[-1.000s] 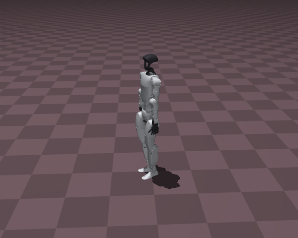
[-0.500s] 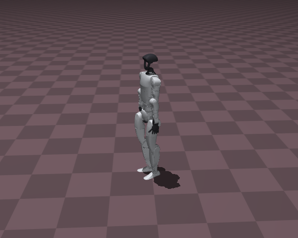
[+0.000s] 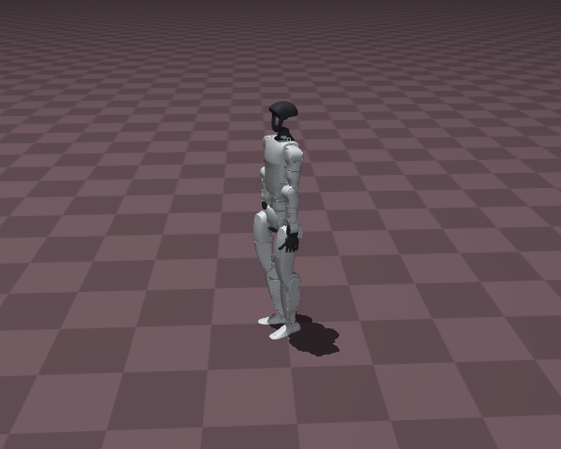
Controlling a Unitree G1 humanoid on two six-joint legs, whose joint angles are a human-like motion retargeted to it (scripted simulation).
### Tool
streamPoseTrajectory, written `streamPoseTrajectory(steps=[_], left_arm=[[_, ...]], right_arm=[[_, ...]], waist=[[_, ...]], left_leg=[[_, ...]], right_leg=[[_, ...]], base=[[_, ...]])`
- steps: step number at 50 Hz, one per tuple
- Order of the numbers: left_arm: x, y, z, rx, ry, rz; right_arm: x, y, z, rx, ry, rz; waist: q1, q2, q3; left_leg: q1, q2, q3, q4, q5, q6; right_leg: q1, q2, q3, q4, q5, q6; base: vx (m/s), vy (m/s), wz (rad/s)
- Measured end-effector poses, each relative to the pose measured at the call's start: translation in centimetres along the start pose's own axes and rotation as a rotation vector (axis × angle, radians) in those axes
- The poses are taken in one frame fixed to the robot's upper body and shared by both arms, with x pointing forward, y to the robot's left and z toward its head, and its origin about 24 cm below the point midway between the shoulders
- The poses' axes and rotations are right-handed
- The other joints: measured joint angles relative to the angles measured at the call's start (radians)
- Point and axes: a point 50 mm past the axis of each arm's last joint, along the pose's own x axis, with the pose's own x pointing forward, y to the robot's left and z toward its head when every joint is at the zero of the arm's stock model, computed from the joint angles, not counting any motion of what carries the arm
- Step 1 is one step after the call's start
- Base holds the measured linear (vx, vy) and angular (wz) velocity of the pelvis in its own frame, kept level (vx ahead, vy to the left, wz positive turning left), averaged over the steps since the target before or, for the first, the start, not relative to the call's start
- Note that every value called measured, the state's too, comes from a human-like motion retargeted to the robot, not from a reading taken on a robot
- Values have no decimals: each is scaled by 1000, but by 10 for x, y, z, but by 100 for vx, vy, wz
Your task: In place motions
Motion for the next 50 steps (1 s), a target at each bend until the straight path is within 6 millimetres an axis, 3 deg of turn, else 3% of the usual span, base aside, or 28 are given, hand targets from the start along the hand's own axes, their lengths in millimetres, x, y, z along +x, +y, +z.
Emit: streamPoseTrajectory(steps=[50], left_arm=[[0,0,-1,-26,-4,15]], right_arm=[[0,0,-6,8,18,-18]], waist=[[36,5,-4]], left_leg=[[10,10,36,-4,-5,1]], right_leg=[[5,10,36,2,-7,-2]], base=[[0,0,-3]])
